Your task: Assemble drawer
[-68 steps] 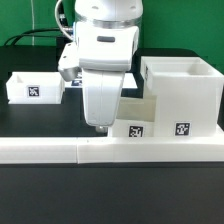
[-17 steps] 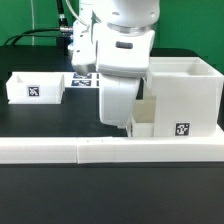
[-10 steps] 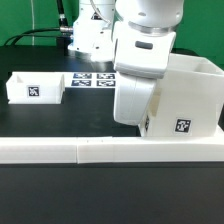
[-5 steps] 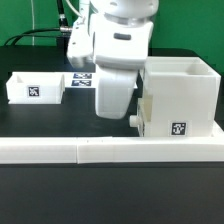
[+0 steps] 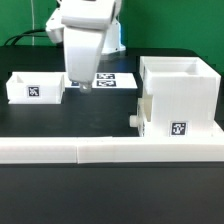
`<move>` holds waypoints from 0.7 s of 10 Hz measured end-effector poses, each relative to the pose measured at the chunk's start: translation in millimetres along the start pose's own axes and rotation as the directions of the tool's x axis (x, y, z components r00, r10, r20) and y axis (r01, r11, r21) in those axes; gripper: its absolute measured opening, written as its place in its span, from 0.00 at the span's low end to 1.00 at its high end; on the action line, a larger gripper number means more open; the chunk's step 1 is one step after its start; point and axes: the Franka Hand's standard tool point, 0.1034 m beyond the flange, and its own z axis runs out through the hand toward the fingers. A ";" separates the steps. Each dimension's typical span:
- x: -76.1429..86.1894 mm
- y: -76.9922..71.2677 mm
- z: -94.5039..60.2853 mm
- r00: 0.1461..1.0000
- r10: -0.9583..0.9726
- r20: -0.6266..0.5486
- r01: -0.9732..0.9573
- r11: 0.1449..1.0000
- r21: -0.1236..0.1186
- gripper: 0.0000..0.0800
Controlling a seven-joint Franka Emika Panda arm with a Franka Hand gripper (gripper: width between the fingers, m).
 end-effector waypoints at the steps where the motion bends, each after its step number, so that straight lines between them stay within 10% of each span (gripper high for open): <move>1: -4.4 -9.0 8.5 1.000 0.011 -0.005 -0.011 1.000 0.012 0.81; 7: -3.7 -8.2 9.5 0.958 0.287 -0.011 -0.286 0.958 0.009 0.81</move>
Offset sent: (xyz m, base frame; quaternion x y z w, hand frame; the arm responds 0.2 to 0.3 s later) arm 0.0000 0.0000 0.0000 0.0000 0.0000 0.0650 0.9979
